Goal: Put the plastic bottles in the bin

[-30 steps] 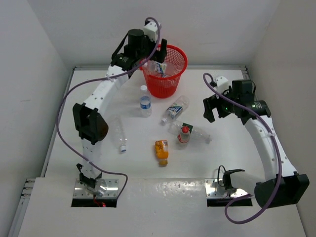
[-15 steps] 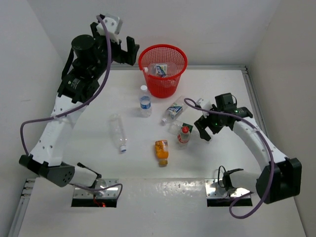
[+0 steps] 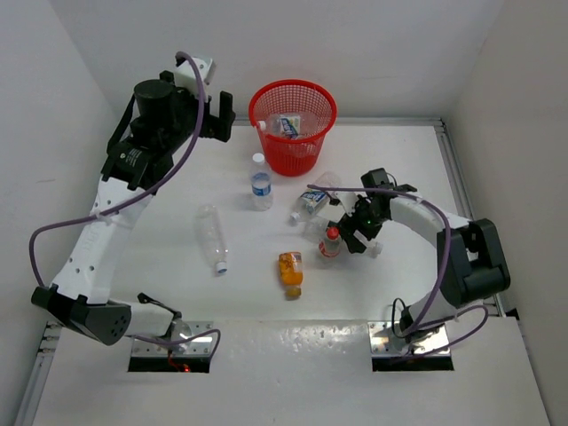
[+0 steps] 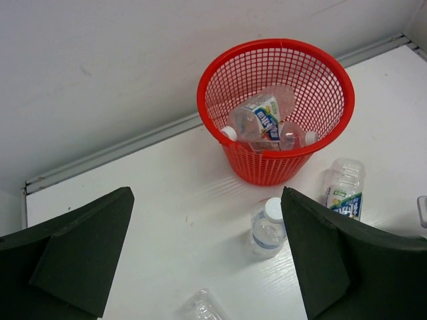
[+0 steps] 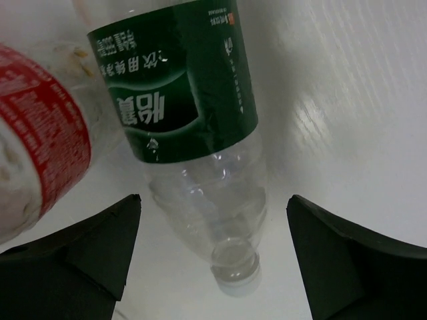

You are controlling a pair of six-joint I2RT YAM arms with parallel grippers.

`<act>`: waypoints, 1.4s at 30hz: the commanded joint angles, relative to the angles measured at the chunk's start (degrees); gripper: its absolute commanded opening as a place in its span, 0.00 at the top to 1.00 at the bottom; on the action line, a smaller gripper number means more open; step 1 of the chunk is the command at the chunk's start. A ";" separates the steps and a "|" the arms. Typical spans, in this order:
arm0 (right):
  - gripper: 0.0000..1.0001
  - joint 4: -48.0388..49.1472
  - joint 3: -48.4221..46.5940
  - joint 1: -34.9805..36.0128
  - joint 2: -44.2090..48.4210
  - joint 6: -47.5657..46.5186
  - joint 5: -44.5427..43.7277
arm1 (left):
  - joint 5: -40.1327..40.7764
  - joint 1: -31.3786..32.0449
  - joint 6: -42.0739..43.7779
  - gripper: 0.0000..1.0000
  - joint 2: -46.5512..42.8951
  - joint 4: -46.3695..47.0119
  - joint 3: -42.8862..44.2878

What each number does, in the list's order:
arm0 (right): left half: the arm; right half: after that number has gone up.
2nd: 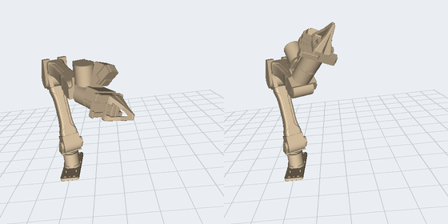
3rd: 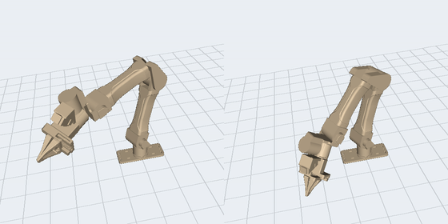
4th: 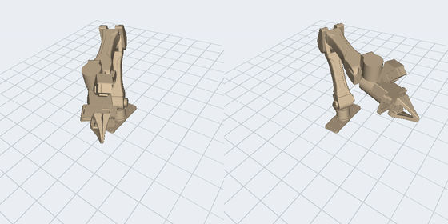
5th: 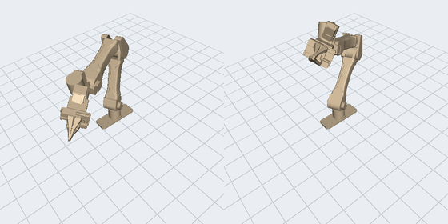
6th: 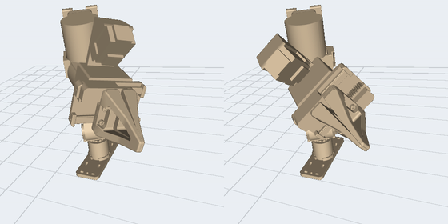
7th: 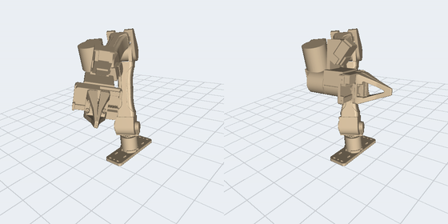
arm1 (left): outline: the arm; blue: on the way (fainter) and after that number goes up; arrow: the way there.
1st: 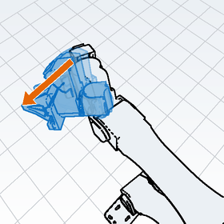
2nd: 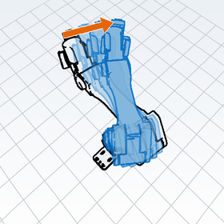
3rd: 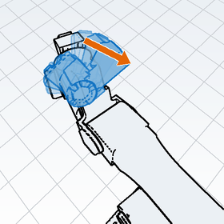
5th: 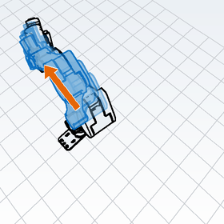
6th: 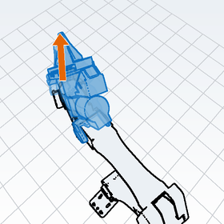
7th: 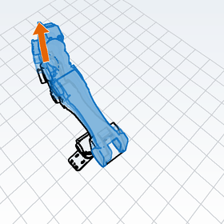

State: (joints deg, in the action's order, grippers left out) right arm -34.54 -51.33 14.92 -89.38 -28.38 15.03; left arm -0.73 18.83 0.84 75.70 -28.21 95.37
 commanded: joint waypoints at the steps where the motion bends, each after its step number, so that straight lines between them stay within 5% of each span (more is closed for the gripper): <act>1: 0.11 4.84 -1.40 0.20 -2.97 -1.41 0.27 | 0.56 -1.16 -0.14 0.00 -2.49 0.87 0.43; 7: 0.35 7.21 -0.35 -1.65 -5.28 -4.92 -0.35 | 0.56 -2.31 -0.14 0.00 -2.49 0.87 -0.63; 10: 0.55 4.94 0.00 -2.44 -3.87 -6.42 -0.52 | 0.56 -2.92 -0.14 0.00 -3.01 2.10 -2.20; 12: 0.71 3.44 -0.26 -3.05 0.60 -7.48 0.35 | 0.56 -3.45 -0.14 0.00 -3.71 3.41 -3.78; 17: 0.87 -7.71 -7.08 -5.07 15.35 -8.27 3.69 | -0.84 -3.98 -1.36 0.00 -5.82 5.88 -8.09; 22: 0.92 -8.97 -17.21 -4.03 22.15 -3.36 3.96 | -1.90 -3.98 -1.90 0.00 -5.83 7.02 -9.24; 27: 0.92 4.12 -31.34 1.51 12.69 4.03 -9.71 | -1.90 -4.50 -3.65 0.00 -3.89 7.02 -9.24; 34: 0.89 14.76 -52.60 8.81 -10.35 -6.15 -26.87 | -0.68 -4.50 -3.65 0.00 -3.89 6.50 -10.38; 42: 0.80 28.02 -56.43 10.22 -21.36 -21.18 -29.70 | 0.38 -5.56 -3.13 0.00 -4.42 6.50 -12.05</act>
State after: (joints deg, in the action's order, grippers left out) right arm -15.42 -104.88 24.51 -111.26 -42.09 -11.53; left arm -1.37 14.13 -2.02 72.27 -23.53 83.66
